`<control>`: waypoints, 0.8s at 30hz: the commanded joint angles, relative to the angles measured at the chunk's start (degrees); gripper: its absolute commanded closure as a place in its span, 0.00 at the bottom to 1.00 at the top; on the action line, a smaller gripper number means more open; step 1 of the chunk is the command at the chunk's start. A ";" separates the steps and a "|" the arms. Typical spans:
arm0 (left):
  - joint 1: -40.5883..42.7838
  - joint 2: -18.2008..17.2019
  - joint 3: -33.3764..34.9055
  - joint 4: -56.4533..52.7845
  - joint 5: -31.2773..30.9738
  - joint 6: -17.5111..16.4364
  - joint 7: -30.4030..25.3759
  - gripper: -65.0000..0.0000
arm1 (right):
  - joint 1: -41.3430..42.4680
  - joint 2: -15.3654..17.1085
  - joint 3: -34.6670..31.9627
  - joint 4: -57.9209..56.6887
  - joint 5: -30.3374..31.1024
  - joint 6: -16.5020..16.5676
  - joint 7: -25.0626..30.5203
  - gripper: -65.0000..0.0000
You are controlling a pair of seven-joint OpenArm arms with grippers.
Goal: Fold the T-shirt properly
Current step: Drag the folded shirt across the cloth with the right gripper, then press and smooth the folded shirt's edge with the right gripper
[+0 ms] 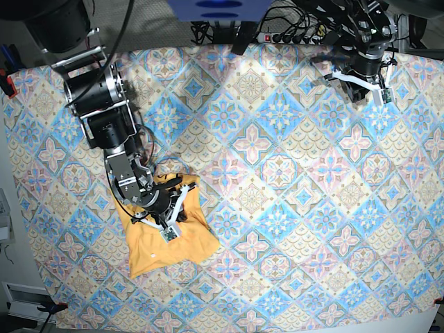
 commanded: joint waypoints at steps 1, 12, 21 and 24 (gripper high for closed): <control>0.43 -0.23 -0.09 0.84 -0.61 0.05 -1.07 0.94 | 1.68 0.75 0.40 0.76 0.43 -0.42 1.05 0.98; 0.43 -0.23 -0.09 0.84 -0.61 0.05 -1.07 0.94 | -2.10 0.84 0.31 8.14 0.43 -0.51 -2.20 0.99; 0.43 -0.23 -0.17 0.75 -0.61 0.05 -1.07 0.94 | -5.17 0.84 0.40 19.92 0.43 -0.51 -6.42 0.99; 0.35 -0.23 -0.09 0.75 -0.61 0.05 -1.07 0.94 | -5.00 1.10 0.48 19.22 0.43 -0.51 -6.33 0.99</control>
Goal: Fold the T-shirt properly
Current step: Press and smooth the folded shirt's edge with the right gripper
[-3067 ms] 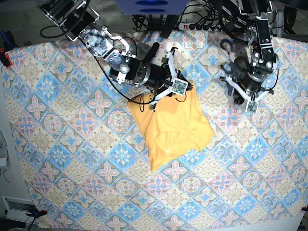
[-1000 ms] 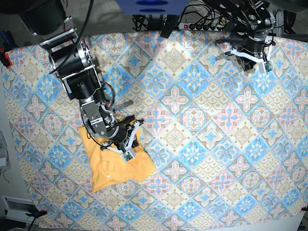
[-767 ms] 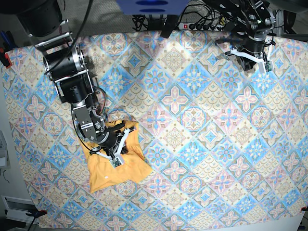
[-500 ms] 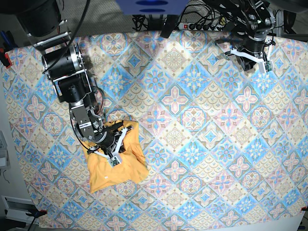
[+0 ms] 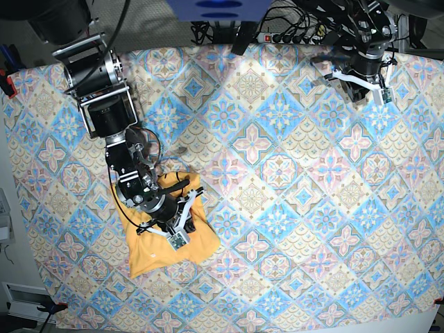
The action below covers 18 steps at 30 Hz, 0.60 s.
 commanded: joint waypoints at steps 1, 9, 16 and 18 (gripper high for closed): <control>0.21 -0.21 -0.09 0.80 -0.59 -0.06 -1.07 0.94 | 1.28 0.31 0.62 0.53 0.43 0.30 0.84 0.99; 0.13 -0.21 -0.09 0.80 -0.59 -0.06 -1.07 0.94 | 1.80 0.31 6.77 -3.60 0.34 0.38 1.01 0.98; -0.05 -0.21 -0.09 0.80 -0.59 -0.06 -1.07 0.94 | 1.54 -0.13 6.59 -7.03 0.34 0.47 3.30 0.98; -0.05 -0.21 -0.09 0.80 -0.59 -0.06 -1.07 0.94 | 0.84 -1.01 5.89 -7.82 0.34 0.47 3.39 0.98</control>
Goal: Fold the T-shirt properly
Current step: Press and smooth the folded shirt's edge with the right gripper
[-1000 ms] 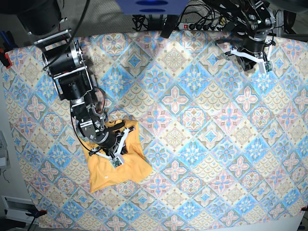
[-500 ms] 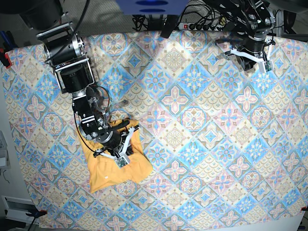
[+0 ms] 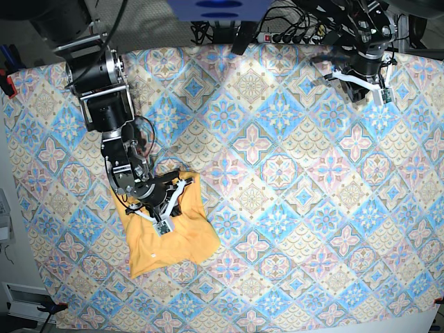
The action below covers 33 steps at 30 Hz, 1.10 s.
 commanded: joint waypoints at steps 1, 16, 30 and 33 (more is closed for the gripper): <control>0.10 -0.23 -0.09 0.80 -0.59 -0.06 -1.09 0.94 | 1.03 -0.26 -0.80 0.57 0.51 0.08 1.38 0.98; 0.28 -0.23 -0.09 0.80 -0.59 -0.06 -1.09 0.94 | 0.68 -4.40 -8.27 -0.92 0.51 0.08 1.29 0.98; 0.46 -0.23 -0.17 0.80 -0.59 -0.06 -1.09 0.94 | -1.78 -2.99 -7.57 8.05 0.60 -0.01 0.94 0.99; 0.46 -0.23 -0.17 0.80 -0.59 -0.06 -1.09 0.94 | -0.46 -2.99 -7.57 7.78 0.60 -0.01 0.94 0.99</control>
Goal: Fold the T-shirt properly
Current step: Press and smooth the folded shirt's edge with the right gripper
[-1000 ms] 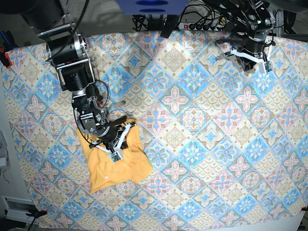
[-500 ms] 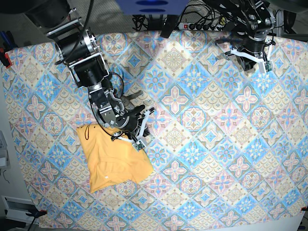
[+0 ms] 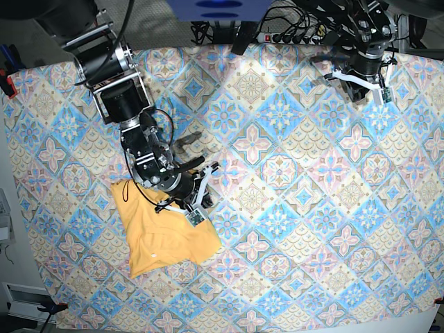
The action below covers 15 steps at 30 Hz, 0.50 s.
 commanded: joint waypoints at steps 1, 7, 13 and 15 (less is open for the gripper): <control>0.28 -0.21 -0.17 0.82 -0.59 -0.08 -1.09 0.94 | 2.62 -0.32 0.21 0.94 0.69 -0.01 1.64 0.99; 0.02 -0.21 -0.17 0.82 -0.59 -0.08 -1.09 0.94 | 4.64 -0.23 4.96 0.85 0.69 -0.01 1.64 0.98; -0.07 -0.21 -0.09 0.73 -0.59 -0.08 -1.09 0.94 | 6.93 -0.23 6.63 -4.25 0.60 -0.01 1.99 0.98; -0.16 -0.21 -0.09 0.73 -0.59 -0.08 -1.09 0.94 | 7.54 -0.23 6.63 -7.59 0.60 -0.01 2.34 0.98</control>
